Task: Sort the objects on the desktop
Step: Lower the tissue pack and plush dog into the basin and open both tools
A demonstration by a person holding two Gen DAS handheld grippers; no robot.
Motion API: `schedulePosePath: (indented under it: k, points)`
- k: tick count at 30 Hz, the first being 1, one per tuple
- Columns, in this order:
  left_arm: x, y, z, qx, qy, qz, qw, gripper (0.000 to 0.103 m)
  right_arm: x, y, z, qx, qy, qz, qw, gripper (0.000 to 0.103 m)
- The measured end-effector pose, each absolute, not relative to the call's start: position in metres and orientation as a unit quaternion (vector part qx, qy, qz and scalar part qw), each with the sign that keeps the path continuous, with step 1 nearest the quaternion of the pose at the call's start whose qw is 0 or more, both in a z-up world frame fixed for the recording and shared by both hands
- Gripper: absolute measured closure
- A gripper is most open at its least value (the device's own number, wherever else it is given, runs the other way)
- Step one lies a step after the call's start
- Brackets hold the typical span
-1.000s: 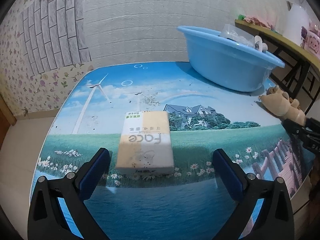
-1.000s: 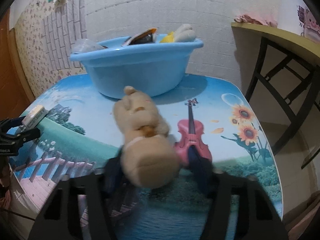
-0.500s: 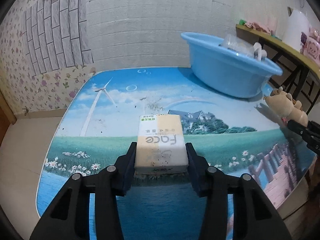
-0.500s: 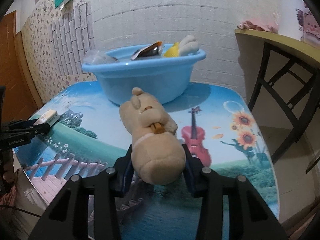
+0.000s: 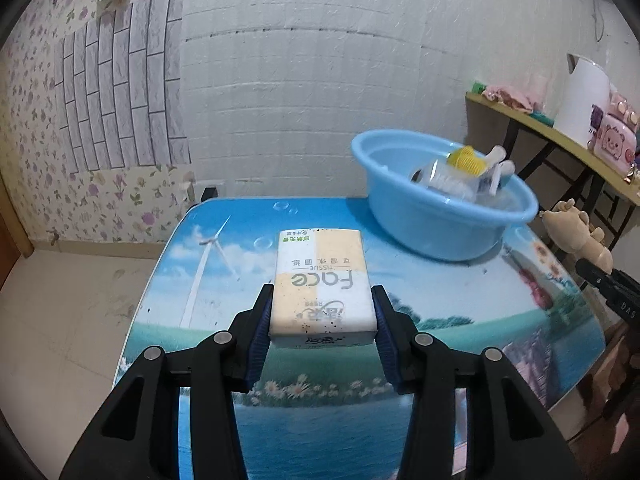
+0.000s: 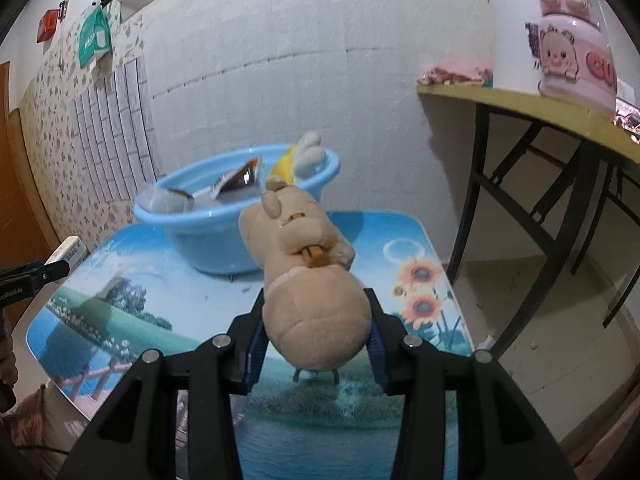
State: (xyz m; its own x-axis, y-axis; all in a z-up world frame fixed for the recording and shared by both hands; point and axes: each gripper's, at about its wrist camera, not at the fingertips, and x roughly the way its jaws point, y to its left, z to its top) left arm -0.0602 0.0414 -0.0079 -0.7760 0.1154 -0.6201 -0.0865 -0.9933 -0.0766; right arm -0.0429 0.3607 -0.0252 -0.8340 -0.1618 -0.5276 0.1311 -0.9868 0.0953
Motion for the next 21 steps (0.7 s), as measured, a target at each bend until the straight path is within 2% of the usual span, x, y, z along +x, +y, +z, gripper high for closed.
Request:
schedulePosePath:
  k: [11,21]
  points:
    - [-0.081,0.080,0.035,-0.293,-0.007,0.952,0.094,0.057,-0.059,0.339,0.007,0.241,-0.022,-0.962,0.128,0.061]
    - [-0.119,0.119,0.050,-0.280,0.012,0.952,0.123,0.057,-0.094,0.328,0.013,0.246,-0.017,-0.958,0.147,0.061]
